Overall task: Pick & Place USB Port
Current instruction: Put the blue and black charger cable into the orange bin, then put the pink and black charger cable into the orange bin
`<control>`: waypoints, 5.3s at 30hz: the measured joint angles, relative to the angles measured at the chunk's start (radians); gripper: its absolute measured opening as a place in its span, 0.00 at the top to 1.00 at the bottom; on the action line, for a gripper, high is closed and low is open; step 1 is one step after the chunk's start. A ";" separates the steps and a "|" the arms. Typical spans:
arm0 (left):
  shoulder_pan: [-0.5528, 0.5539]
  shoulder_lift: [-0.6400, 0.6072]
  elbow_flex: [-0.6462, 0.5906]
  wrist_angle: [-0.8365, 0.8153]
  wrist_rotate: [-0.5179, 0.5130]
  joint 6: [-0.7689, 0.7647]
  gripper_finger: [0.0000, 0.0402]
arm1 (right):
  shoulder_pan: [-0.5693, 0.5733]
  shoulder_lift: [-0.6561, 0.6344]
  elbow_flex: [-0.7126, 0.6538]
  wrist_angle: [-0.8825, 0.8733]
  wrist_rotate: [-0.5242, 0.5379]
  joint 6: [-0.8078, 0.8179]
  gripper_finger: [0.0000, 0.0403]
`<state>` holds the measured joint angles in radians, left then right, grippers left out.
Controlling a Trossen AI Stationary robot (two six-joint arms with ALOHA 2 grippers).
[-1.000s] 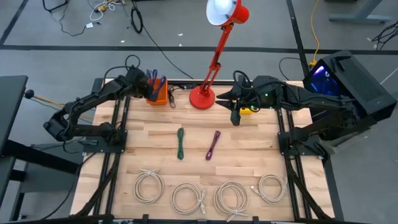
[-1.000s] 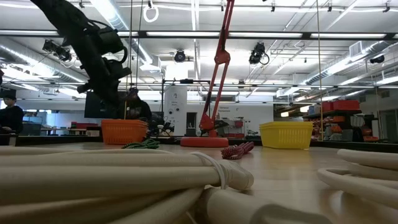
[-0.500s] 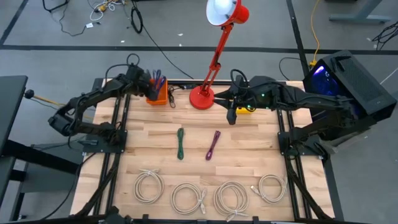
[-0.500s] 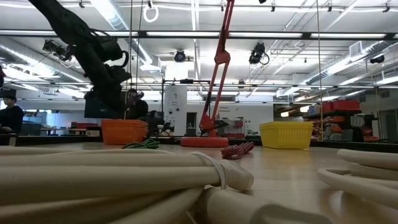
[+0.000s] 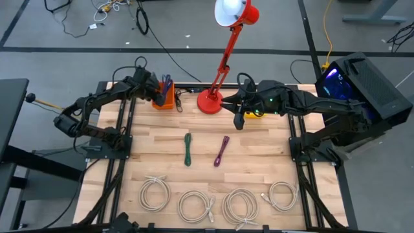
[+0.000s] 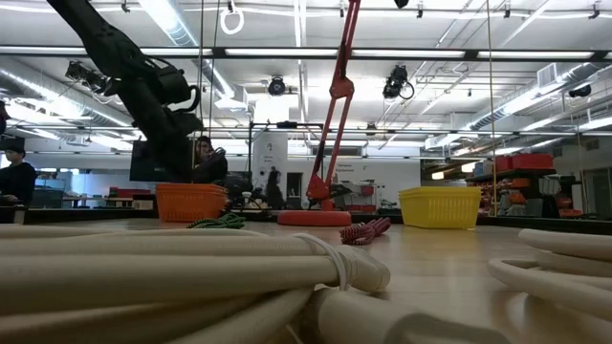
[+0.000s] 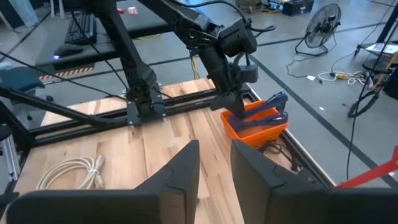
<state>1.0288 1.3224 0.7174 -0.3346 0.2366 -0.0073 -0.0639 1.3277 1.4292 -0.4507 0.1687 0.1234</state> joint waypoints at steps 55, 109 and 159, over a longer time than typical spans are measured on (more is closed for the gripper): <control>-0.820 -0.393 0.499 -0.372 -0.446 -0.588 0.56 | 0.006 0.016 -0.186 -0.498 -0.257 0.231 0.76; -0.820 -0.380 0.498 -0.419 -0.291 -0.494 0.56 | 0.137 0.378 -0.566 0.302 -0.187 1.127 0.56; -0.820 -0.380 0.497 -0.349 -0.280 -0.466 0.56 | 0.029 0.152 -0.073 -0.106 0.107 0.535 1.00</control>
<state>0.2092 0.9425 1.2148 -0.6835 -0.0439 -0.4735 -0.0347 1.4801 1.3566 -0.5563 0.2758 0.6583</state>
